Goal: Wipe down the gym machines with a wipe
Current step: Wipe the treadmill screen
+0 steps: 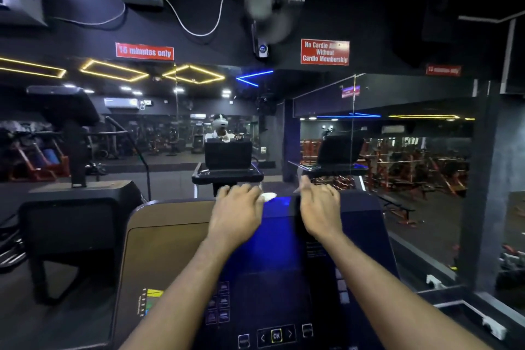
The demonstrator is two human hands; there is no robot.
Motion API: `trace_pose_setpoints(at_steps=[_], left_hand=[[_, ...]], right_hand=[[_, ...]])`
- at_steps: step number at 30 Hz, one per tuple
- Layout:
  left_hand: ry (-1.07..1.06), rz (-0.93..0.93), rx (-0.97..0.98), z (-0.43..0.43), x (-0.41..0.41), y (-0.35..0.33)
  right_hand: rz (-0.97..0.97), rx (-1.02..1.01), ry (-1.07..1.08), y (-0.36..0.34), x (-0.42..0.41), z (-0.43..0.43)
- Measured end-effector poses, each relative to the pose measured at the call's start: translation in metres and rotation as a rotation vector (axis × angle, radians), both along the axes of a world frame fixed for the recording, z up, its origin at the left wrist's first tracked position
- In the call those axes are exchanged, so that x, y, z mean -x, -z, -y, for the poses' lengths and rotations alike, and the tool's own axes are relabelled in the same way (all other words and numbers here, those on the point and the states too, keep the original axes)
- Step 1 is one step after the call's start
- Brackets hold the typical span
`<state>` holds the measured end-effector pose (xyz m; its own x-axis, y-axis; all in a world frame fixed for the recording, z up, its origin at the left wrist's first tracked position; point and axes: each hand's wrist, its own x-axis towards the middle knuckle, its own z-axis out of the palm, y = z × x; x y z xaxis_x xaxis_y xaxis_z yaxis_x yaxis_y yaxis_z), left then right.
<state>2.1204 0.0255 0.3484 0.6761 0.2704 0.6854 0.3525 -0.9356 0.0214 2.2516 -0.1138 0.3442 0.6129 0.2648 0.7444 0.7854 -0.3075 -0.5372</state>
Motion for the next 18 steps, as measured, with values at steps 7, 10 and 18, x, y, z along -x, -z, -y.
trace_pose_setpoints(at_steps=[7,10,18], left_hand=[[0.024,-0.054,0.067,-0.017,0.002,-0.001],[0.080,-0.122,0.038,0.017,-0.018,-0.004],[-0.009,-0.206,-0.106,0.020,0.023,0.019]], right_hand=[[0.210,0.239,0.127,0.012,-0.007,0.000],[0.246,0.201,0.102,0.012,-0.006,0.004],[0.103,0.052,0.010,0.007,0.012,0.013]])
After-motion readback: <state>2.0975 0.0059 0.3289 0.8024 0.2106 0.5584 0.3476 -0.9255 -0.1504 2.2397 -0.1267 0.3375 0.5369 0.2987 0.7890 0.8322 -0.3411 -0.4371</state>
